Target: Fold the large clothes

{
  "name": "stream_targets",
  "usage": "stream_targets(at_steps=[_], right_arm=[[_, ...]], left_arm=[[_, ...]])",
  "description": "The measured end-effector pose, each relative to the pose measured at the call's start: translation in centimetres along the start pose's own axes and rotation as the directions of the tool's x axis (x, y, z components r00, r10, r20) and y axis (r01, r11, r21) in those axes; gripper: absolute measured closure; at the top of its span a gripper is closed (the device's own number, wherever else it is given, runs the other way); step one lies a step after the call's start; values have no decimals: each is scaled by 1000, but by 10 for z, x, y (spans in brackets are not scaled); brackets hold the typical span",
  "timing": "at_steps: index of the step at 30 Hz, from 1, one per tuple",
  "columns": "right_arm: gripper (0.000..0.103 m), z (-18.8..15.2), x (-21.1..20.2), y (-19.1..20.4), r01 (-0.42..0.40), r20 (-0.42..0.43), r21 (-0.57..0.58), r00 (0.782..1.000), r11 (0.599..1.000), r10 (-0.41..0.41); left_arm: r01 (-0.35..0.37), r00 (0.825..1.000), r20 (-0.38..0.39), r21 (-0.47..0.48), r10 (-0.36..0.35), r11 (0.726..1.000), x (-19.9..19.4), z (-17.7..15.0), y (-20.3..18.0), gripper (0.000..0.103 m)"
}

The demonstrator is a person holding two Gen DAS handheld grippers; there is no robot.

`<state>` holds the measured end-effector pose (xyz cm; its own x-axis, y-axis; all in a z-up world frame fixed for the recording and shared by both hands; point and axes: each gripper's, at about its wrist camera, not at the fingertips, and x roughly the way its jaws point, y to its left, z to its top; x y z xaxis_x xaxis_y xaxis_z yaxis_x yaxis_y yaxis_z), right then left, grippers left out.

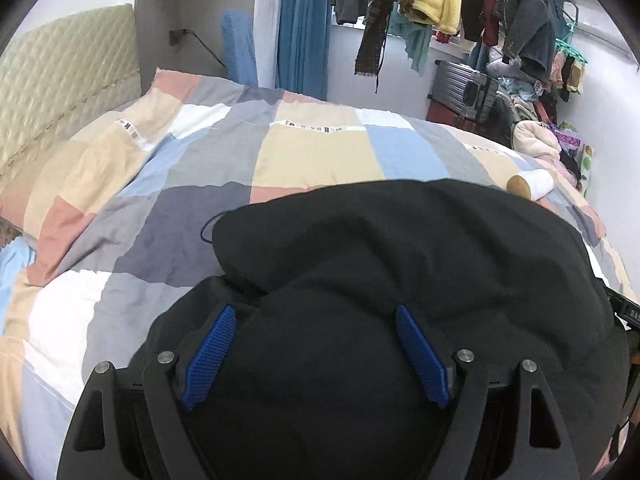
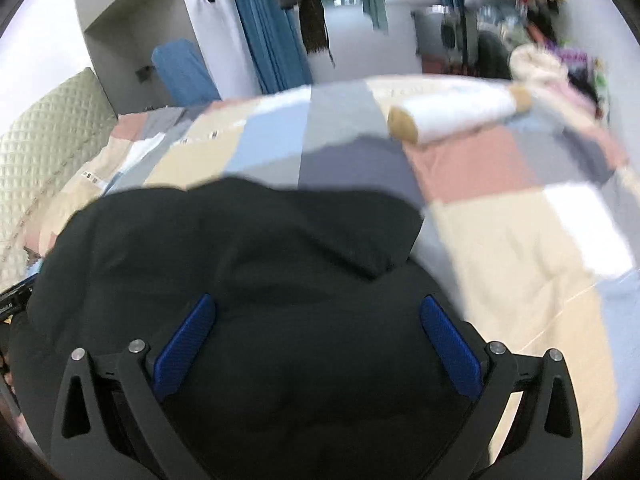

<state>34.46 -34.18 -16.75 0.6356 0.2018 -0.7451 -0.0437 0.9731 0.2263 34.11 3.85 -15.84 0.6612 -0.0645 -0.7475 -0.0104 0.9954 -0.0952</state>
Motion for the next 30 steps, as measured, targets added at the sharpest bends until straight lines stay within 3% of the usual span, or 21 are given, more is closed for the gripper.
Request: stream_targets(at_steps=[8,16,21,24,27,30], right_arm=[[1,-7,14,6,27,5,-28,1000,999,-27],[1,-7,-4,12,87,55,-46,995,995,-84],[1,1,-39,35,-28,180,-7,983,1000,29],[1,-3,-40,63,-51,168,-82,984,995,65],[1,-13,-25,87,-4,136,-180,990,984,29],[1,-19,-16,85,-17,130,-163,991,987,38]], left_arm=[[14,1000,-1,-13,-14,1000,9,-6,0,19],[-33,999,26,4,33,999,-4,-2,-6,19],[25,995,99,23,-27,999,-25,2,-22,19],[28,995,97,52,-33,998,-22,2,-35,19],[4,996,83,76,-11,997,-13,-4,-44,19],[-5,995,95,79,-2,997,-14,-8,-50,19]])
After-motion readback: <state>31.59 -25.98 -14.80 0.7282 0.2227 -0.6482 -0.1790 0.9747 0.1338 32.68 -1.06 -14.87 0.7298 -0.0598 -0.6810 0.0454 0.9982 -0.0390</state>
